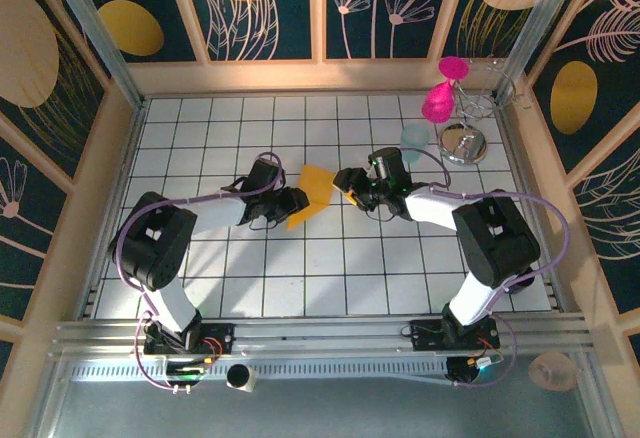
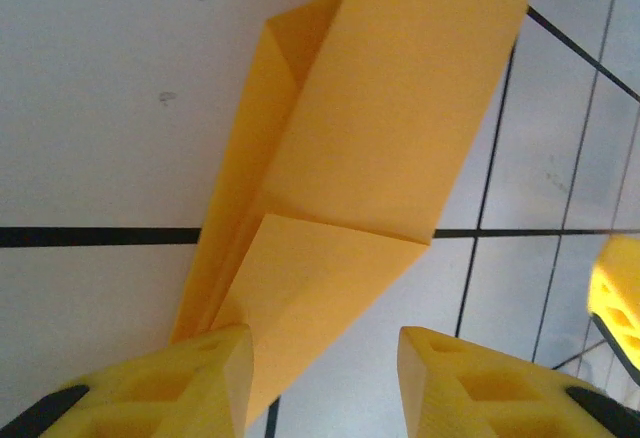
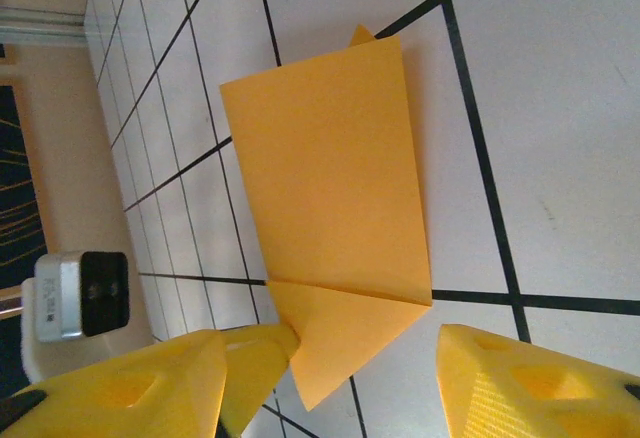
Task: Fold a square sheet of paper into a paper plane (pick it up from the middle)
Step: Fold the wing for the fifth time at the center of the table.
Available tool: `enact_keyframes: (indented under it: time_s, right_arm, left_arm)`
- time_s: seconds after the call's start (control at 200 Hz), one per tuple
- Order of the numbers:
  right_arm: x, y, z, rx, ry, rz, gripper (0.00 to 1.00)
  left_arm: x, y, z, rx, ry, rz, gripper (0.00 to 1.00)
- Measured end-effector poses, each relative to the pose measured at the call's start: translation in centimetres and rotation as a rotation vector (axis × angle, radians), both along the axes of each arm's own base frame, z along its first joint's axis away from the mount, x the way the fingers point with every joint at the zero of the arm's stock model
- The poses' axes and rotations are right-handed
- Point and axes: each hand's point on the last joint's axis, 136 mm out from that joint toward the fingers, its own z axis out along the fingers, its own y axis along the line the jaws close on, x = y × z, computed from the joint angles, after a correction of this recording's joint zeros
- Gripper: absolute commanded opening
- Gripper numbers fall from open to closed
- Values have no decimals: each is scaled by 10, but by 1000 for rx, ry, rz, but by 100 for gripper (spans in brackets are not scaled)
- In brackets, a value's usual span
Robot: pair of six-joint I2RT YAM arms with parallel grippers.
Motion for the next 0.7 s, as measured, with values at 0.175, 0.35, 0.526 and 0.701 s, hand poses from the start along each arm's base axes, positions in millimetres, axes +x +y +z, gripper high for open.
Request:
enact_keyframes:
  time_s: [0.175, 0.35, 0.526, 0.701]
  right_arm:
    - [-3, 5, -2, 22, 15, 23, 56]
    - [-9, 12, -16, 12, 57, 44, 56]
    - [-9, 25, -21, 5, 79, 74, 55]
    - [-5, 35, -24, 9, 88, 99, 51]
  left_arm:
    - [-3, 10, -14, -23, 42, 65, 46]
    - [0, 13, -12, -109, 57, 120, 46]
    - [-1, 15, -9, -224, 72, 168, 46]
    - [0, 16, -7, -265, 76, 188, 45]
